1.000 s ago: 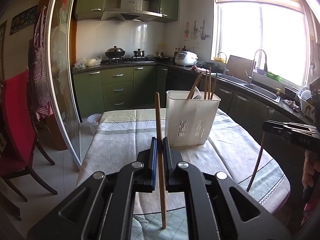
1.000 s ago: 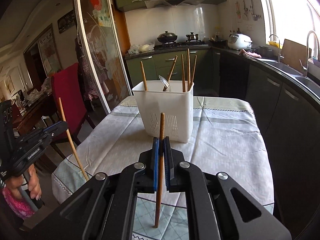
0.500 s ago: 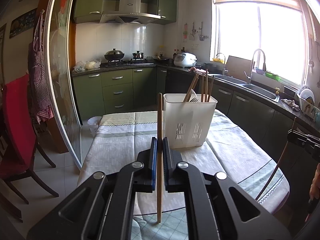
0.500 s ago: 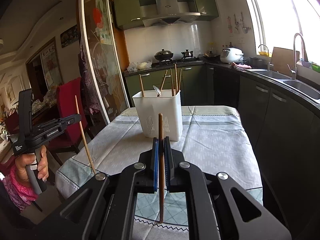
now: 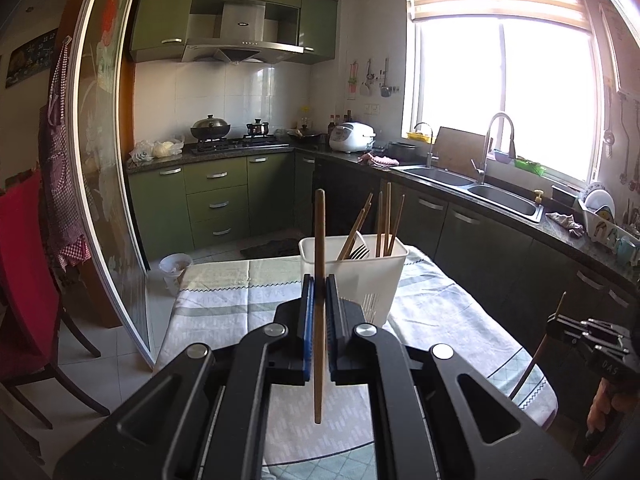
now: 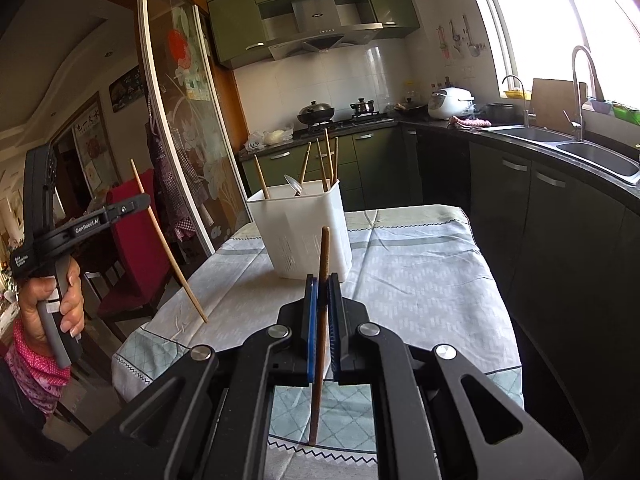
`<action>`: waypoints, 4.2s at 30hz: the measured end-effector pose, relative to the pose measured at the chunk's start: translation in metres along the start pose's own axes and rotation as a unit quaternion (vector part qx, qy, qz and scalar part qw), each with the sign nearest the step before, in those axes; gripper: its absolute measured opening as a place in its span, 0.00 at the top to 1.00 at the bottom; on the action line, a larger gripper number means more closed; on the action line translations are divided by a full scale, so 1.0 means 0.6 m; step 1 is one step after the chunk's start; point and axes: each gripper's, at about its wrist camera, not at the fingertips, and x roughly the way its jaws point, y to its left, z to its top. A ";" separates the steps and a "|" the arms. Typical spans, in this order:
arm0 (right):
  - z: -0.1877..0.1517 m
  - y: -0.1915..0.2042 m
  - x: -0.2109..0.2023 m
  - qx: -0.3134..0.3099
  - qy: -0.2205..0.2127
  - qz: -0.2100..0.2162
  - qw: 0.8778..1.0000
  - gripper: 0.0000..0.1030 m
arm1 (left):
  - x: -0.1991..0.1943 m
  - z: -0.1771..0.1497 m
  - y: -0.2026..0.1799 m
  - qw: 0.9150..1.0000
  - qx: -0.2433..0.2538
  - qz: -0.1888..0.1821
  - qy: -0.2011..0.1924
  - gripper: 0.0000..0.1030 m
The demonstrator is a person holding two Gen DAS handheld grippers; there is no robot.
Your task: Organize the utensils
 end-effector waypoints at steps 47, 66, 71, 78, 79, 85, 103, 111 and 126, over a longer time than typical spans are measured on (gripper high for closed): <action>0.230 0.020 -0.005 0.001 -0.120 0.032 0.992 0.94 | 0.073 0.059 0.018 0.999 -0.006 0.012 -0.035 0.58; 0.340 0.032 0.293 -0.004 -0.079 -0.041 0.996 0.94 | -0.064 -0.066 0.099 0.994 -0.087 0.051 -0.047 0.21; 0.288 0.031 0.340 -0.016 -0.027 -0.043 0.999 0.94 | -0.070 -0.078 0.098 0.992 -0.102 0.054 -0.054 0.16; 0.234 0.034 0.379 -0.024 0.011 -0.042 0.999 0.64 | -0.056 -0.088 0.089 0.992 -0.114 0.039 -0.032 0.14; 0.230 0.031 0.372 -0.023 0.004 -0.044 0.999 0.61 | -0.055 -0.089 0.088 0.992 -0.113 0.040 -0.031 0.14; 0.179 0.018 0.286 -0.012 -0.023 -0.040 0.999 0.61 | -0.046 -0.093 0.085 0.993 -0.105 0.053 -0.025 0.11; -0.043 0.037 0.006 -0.040 -0.057 -0.049 0.996 0.04 | -0.065 -0.123 0.036 0.996 -0.065 0.053 -0.005 0.07; -0.030 0.070 -0.091 -0.050 -0.102 -0.063 0.992 0.04 | -0.130 -0.123 0.013 0.996 -0.060 0.062 -0.030 0.07; -0.052 0.097 -0.122 -0.067 -0.098 -0.083 0.989 0.04 | -0.189 -0.142 0.000 0.993 -0.050 0.101 -0.040 0.07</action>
